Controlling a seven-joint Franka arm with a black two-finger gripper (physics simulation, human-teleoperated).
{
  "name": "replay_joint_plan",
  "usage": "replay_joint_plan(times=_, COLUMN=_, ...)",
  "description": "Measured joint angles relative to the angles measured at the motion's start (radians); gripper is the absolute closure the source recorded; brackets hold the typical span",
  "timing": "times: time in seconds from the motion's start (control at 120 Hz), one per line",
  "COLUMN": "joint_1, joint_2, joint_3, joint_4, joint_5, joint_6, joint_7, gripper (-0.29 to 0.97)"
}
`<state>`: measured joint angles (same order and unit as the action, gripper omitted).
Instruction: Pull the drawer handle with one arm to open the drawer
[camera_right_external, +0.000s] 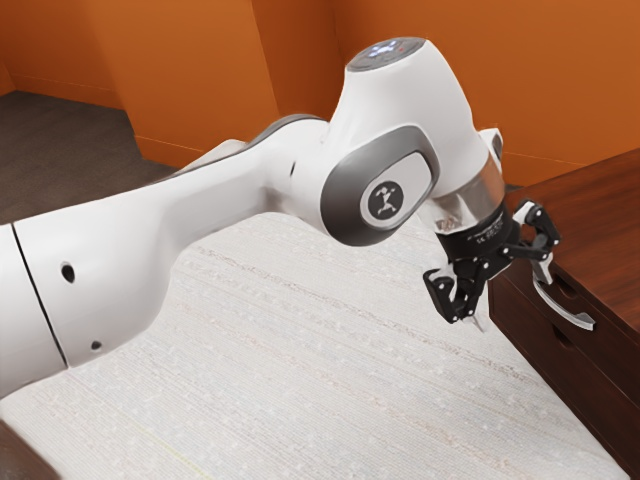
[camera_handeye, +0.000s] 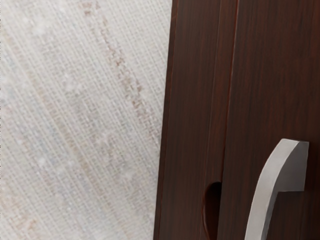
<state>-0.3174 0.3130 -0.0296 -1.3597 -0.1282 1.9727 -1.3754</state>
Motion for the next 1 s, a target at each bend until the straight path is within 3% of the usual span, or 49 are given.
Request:
replay_joint_plan(times=0.583, joint_1=-0.008, joint_2=-0.012, joint_3=-0.004, joint_4=-0.080, joint_5=0.015, joint_6=0.100, joint_7=0.003, gripper=0.07)
replay_joint_plan(times=1.0, joint_1=-0.009, joint_2=-0.011, joint_3=-0.007, joint_4=-0.080, joint_5=0.019, joint_6=0.113, joint_7=0.021, gripper=0.20)
